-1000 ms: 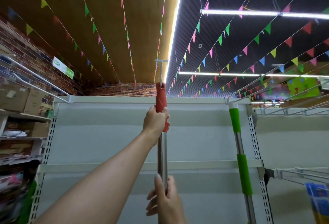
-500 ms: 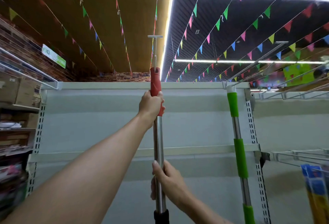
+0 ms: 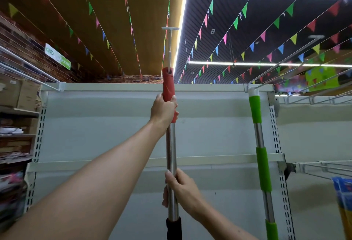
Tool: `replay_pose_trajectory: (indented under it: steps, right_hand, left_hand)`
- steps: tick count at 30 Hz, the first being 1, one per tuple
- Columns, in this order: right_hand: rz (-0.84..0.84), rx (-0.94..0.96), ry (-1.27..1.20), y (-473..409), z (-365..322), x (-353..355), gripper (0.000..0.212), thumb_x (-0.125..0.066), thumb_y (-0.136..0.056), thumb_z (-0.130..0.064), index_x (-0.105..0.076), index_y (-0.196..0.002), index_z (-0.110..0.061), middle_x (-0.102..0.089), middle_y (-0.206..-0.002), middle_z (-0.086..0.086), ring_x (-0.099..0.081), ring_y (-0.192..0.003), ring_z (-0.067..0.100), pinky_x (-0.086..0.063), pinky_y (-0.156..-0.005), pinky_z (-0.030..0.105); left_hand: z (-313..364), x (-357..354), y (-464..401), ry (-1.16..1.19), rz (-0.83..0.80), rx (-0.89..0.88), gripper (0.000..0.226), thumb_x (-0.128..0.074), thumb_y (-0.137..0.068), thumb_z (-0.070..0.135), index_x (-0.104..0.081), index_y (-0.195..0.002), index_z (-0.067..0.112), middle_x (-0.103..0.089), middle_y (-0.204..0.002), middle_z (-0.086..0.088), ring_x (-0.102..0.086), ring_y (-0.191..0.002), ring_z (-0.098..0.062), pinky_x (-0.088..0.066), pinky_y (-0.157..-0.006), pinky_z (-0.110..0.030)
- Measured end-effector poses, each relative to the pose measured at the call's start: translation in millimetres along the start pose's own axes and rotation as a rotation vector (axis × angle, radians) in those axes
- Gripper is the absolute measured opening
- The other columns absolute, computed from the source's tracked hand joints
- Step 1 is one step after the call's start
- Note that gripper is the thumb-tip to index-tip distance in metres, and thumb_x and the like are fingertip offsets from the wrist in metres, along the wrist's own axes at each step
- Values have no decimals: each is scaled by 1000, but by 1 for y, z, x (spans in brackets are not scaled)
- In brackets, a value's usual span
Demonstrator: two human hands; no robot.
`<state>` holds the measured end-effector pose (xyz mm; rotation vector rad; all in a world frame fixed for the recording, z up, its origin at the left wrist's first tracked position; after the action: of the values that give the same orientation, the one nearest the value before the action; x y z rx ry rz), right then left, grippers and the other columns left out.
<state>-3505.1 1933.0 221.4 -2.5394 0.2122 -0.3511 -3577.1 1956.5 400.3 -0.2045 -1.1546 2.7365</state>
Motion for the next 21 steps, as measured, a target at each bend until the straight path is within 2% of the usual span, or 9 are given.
replay_pose_trajectory:
  steps: [11, 15, 21]
  right_hand:
    - [-45, -24, -2, -7, 6, 1, 28, -46, -99, -35, -41, -88, -9, -61, -64, 7, -61, -57, 23, -54, -61, 35]
    - [-55, -20, -9, -10, 8, 0, 27, -45, -99, -34, -41, -91, -9, -61, -66, 10, -61, -58, 25, -54, -65, 41]
    - [-55, -31, -5, -16, 12, 0, 28, -45, -99, -34, -42, -89, -9, -61, -64, 8, -61, -59, 26, -54, -64, 40]
  left_hand:
    - [-10, -1, -5, 4, -8, -3, 14, -45, -99, 22, -41, -111, 18, -54, -83, -3, -54, -69, -16, -52, -71, -34]
    - [-15, -1, -8, 2, -1, -2, 13, -45, -99, 22, -41, -110, 17, -54, -82, -2, -54, -68, -16, -51, -71, -35]
    - [-17, 1, -9, 13, -16, 9, 16, -46, -99, 22, -41, -112, 15, -54, -83, -2, -54, -70, -17, -53, -76, -36]
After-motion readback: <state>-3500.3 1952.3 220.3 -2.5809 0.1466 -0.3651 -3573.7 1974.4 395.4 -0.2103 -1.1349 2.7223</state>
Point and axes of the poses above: each hand's wrist, its own y-axis away from the middle knuckle, its own x-axis out of the back of the hand, z = x × y, the point moved 2 cm from there along -y, towards the middle knuckle
